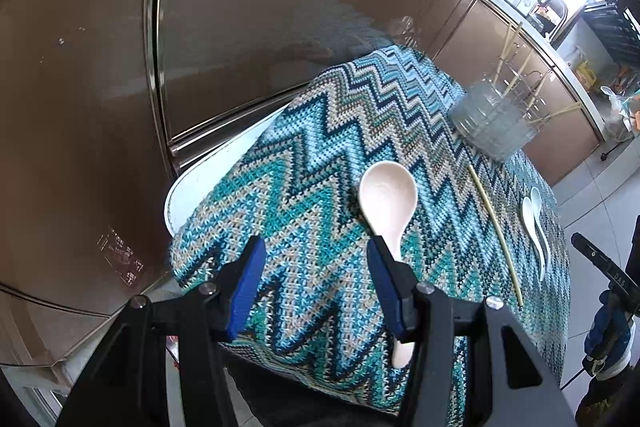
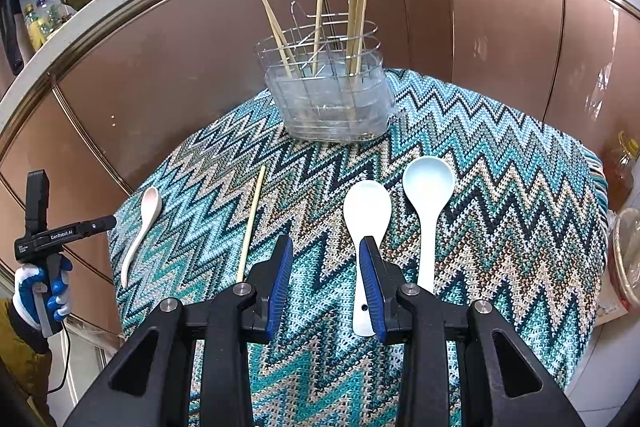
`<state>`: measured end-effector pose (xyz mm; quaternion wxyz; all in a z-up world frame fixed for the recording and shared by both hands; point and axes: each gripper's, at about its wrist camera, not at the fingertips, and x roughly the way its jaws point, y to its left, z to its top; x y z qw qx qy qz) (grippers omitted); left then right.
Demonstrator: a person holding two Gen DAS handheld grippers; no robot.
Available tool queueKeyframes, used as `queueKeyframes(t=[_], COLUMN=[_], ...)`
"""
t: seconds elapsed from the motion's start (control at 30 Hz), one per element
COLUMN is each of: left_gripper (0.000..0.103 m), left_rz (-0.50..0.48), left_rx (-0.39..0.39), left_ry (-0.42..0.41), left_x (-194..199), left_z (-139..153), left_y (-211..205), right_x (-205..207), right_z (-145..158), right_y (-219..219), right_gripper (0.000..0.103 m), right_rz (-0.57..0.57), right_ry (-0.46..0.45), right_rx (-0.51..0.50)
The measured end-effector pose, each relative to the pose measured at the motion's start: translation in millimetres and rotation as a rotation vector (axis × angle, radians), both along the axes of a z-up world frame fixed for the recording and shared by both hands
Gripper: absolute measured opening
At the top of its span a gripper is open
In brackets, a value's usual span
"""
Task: Organize utensils
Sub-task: 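Lower the right tool over a white spoon while the left tool approaches another spoon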
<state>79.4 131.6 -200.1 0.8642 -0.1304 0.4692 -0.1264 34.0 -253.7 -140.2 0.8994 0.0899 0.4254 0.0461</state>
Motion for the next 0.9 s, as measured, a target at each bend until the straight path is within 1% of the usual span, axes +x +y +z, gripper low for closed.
queueKeyframes(t=[0.33, 0.5, 0.7, 0.9], left_gripper=[0.051, 0.051, 0.051, 0.051], left_rz=[-0.005, -0.009, -0.016, -0.075], left_rx=[-0.006, -0.027, -0.06, -0.124], left_ry=[0.024, 0.036, 0.04, 0.025], left_x=[4, 7, 12, 25], left_z=[-7, -12, -12, -3], left_y=[0, 3, 4, -8], right_x=[6, 8, 9, 11], right_z=[-12, -15, -16, -18], right_y=[-7, -9, -11, -12], right_gripper=[0.034, 0.034, 0.034, 0.034], right_rz=[0.001, 0.005, 0.008, 0.015], right_ry=[0.028, 0.036, 0.038, 0.045], right_rx=[0.017, 0.024, 0.025, 0.036])
